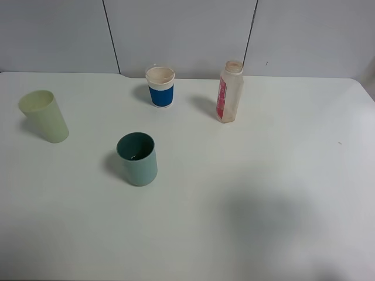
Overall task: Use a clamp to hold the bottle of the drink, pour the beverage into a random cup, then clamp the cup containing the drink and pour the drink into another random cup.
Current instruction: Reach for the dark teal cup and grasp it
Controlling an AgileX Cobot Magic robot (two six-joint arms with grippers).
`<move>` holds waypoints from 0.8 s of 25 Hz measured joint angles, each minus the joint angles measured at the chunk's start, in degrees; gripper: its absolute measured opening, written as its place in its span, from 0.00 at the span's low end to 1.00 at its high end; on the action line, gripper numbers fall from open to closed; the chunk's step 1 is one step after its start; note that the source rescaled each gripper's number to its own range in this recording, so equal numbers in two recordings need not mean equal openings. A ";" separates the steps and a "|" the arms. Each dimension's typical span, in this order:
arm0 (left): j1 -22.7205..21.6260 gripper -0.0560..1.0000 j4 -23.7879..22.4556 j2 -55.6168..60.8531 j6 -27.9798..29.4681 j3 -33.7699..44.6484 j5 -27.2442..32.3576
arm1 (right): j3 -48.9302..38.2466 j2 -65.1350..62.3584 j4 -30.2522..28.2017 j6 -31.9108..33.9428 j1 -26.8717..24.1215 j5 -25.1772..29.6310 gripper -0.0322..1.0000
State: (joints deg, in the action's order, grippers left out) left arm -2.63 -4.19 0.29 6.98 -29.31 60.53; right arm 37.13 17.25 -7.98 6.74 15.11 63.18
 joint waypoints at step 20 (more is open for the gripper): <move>0.00 0.93 0.00 0.00 0.00 0.00 0.00 | -8.54 -12.38 1.16 0.40 0.00 -2.18 1.00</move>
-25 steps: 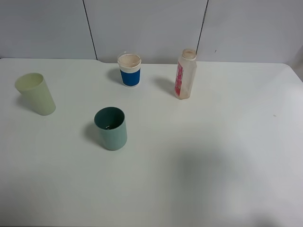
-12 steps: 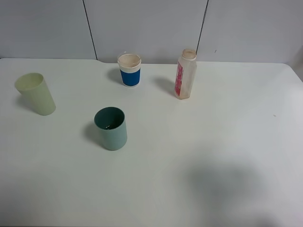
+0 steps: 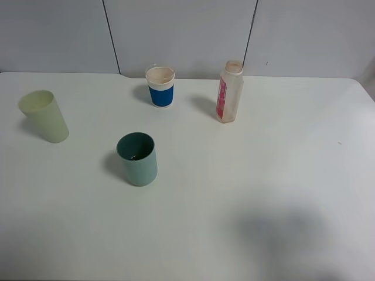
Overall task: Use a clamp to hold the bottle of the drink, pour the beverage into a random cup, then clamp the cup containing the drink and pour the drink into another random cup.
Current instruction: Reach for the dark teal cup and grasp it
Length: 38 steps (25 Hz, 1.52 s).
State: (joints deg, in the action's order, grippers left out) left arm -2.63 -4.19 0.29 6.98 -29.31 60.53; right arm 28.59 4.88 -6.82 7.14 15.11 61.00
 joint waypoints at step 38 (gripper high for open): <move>0.00 0.93 0.00 0.00 0.00 0.00 0.00 | 0.00 -0.18 3.50 -2.97 -1.02 0.00 1.00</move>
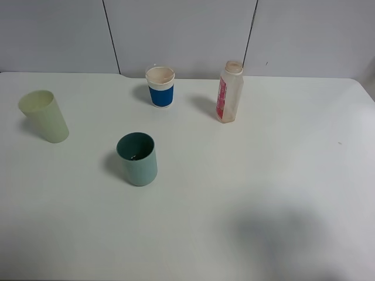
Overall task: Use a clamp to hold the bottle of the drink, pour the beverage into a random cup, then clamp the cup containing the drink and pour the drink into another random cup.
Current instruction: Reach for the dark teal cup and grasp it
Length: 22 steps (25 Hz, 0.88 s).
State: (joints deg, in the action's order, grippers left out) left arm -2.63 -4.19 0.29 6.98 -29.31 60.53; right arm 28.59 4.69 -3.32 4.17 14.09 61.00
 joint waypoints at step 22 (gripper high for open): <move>0.00 0.93 0.00 0.00 0.00 0.00 0.00 | 0.00 0.00 1.65 -1.50 -17.66 0.00 1.00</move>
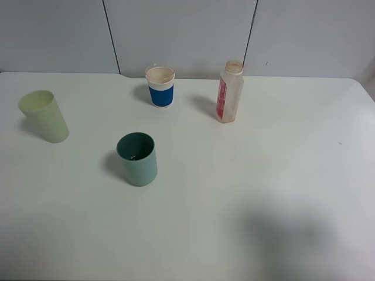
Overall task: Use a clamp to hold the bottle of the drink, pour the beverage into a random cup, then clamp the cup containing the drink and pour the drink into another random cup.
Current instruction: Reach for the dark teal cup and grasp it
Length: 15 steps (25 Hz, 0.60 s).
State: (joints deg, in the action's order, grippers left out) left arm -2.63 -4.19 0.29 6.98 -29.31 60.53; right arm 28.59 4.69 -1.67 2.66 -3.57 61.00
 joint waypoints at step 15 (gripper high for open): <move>0.00 0.93 0.00 0.00 0.00 0.00 0.00 | 0.00 0.00 0.00 -0.03 0.00 0.00 1.00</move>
State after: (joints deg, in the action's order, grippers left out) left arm -2.63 -4.19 0.29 6.98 -29.31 60.53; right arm 28.59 4.69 -1.67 2.64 -3.57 61.00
